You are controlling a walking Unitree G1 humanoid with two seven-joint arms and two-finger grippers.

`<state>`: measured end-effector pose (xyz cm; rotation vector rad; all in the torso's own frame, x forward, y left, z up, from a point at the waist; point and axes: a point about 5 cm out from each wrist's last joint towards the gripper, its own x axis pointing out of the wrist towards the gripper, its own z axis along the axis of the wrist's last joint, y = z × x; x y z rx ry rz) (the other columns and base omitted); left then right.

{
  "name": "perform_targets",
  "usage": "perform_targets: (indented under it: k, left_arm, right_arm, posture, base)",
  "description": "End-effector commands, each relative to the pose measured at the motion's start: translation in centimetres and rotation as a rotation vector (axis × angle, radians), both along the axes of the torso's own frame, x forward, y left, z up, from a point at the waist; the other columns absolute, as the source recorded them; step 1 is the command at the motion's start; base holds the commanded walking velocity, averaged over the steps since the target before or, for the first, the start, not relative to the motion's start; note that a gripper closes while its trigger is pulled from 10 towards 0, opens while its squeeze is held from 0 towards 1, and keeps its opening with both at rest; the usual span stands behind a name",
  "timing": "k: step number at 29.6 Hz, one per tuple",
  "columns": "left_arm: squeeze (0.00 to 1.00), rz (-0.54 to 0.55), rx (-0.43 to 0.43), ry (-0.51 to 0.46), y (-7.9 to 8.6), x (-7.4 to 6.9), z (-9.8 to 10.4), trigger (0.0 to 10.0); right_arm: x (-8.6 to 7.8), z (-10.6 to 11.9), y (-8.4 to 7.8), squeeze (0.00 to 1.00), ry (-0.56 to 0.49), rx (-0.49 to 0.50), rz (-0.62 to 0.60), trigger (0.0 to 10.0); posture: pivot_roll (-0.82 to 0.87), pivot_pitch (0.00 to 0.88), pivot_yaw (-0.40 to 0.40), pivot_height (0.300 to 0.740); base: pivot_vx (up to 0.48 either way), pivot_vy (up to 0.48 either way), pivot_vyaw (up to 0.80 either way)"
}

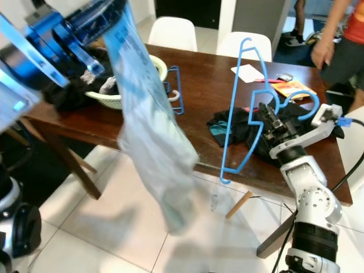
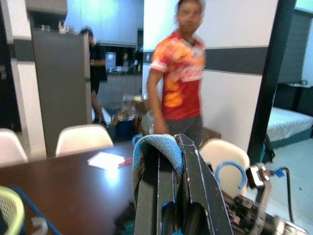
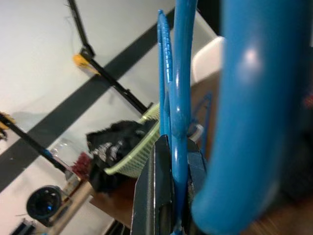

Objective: Hang hanger

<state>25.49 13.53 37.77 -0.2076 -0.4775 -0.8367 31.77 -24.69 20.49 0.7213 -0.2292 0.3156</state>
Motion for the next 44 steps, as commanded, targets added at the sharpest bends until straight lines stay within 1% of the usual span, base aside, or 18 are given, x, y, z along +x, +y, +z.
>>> perform_targets:
  k: [1,5,7,8,9,10,11,13,21,24,27,30,32,34,36,37,40,44]
  left_arm:
    - [0.00,-0.023,0.025,0.015,-0.6,0.1,-0.5,10.0]
    - [0.00,0.040,0.121,0.164,-0.4,1.8,-5.9,10.0]
    - [0.00,0.040,0.121,0.164,-0.4,1.8,-5.9,10.0]
    - [0.00,0.082,0.127,0.218,0.2,2.4,-7.6,10.0]
    - [0.00,0.082,0.127,0.218,0.2,2.4,-7.6,10.0]
    - [0.00,0.182,0.179,0.326,1.7,3.3,-11.3,10.0]
    - [0.00,0.182,0.179,0.326,1.7,3.3,-11.3,10.0]
    - [0.00,0.240,0.232,0.415,2.9,3.3,-14.9,10.0]
    - [0.00,0.302,0.335,0.534,4.3,2.5,-20.1,10.0]
    - [0.00,0.372,0.379,0.586,5.8,2.4,-22.7,10.0]
    - [0.00,0.393,0.360,0.606,6.3,2.4,-23.2,10.0]
    - [0.00,0.446,0.194,0.598,7.4,2.8,-22.6,10.0]
    - [0.00,0.454,0.176,0.586,7.5,2.8,-22.6,10.0]
    - [0.00,0.463,0.061,0.581,8.0,2.9,-22.4,10.0]
    - [0.00,0.463,0.061,0.581,8.0,2.9,-22.4,10.0]
    - [0.00,0.464,-0.001,0.576,8.4,3.2,-22.4,10.0]
    - [0.00,0.454,-0.003,0.562,8.4,3.3,-22.5,10.0]
    - [0.00,0.451,-0.012,0.559,8.5,3.3,-22.5,10.0]
  right_arm:
    - [-0.1,-0.4,-0.7,0.00,0.026,-0.029,-0.042,10.0]
    - [0.3,-2.7,-2.5,0.00,0.193,-0.203,-0.230,10.0]
    - [0.3,-2.7,-2.5,0.00,0.193,-0.203,-0.230,10.0]
    - [0.3,-3.4,-2.6,0.00,0.231,-0.258,-0.255,10.0]
    - [0.3,-3.4,-2.6,0.00,0.231,-0.258,-0.255,10.0]
    - [0.3,-4.6,-2.2,0.00,0.281,-0.343,-0.258,10.0]
    - [0.3,-4.6,-2.2,0.00,0.281,-0.343,-0.258,10.0]
    - [0.3,-5.4,-1.6,0.00,0.312,-0.410,-0.249,10.0]
    - [0.3,-6.9,-0.8,0.00,0.369,-0.526,-0.251,10.0]
    - [0.6,-6.9,-0.8,0.00,0.386,-0.575,-0.267,10.0]
    - [0.7,-6.9,-0.9,0.00,0.388,-0.592,-0.263,10.0]
    - [1.6,-6.3,-1.0,0.00,0.347,-0.754,-0.215,10.0]
    - [1.8,-6.1,-1.0,0.00,0.333,-0.786,-0.211,10.0]
    - [3.2,-5.7,-1.0,0.00,0.320,-0.881,-0.184,10.0]
    - [3.2,-5.7,-1.0,0.00,0.320,-0.881,-0.184,10.0]
    - [5.0,-5.2,-0.9,0.00,0.333,-0.950,-0.166,10.0]
    - [6.0,-4.6,-1.0,0.00,0.351,-0.931,-0.195,10.0]
    - [6.0,-4.5,-1.1,0.00,0.356,-0.925,-0.203,10.0]
  posture:
    - [0.04,0.059,0.012,0.740]
    - [0.03,0.048,0.015,0.740]
    - [0.03,0.048,0.015,0.740]
    - [0.03,0.046,0.015,0.740]
    - [0.03,0.046,0.015,0.740]
    - [0.02,0.042,0.013,0.740]
    - [0.02,0.042,0.013,0.740]
    - [0.02,0.037,0.009,0.740]
    - [0.02,0.033,0.003,0.740]
    - [0.01,0.049,0.002,0.740]
    - [0.00,0.051,-0.002,0.740]
    - [-0.03,0.075,0.003,0.740]
    - [-0.03,0.075,0.003,0.740]
    - [-0.05,0.083,0.017,0.740]
    - [-0.05,0.083,0.017,0.740]
    - [-0.04,0.093,0.034,0.740]
    - [-0.02,0.105,0.026,0.740]
    - [-0.02,0.105,0.026,0.740]
  base:
    - [-0.244,0.000,0.00]
    - [0.000,0.000,0.00]
    - [0.000,0.000,0.00]
    - [0.000,0.000,0.00]
    - [0.000,0.000,0.00]
    - [0.000,0.000,-0.80]
    - [0.000,0.000,-0.80]
    - [0.000,0.000,-0.80]
    - [0.000,0.000,-0.80]
    - [0.000,0.000,-0.80]
    - [0.000,0.000,-0.80]
    - [0.000,0.000,-0.80]
    - [0.000,0.000,-0.80]
    - [0.000,0.000,0.00]
    - [0.000,0.000,0.00]
    - [0.000,0.000,0.00]
    - [0.000,0.000,0.00]
    - [0.000,0.000,0.00]
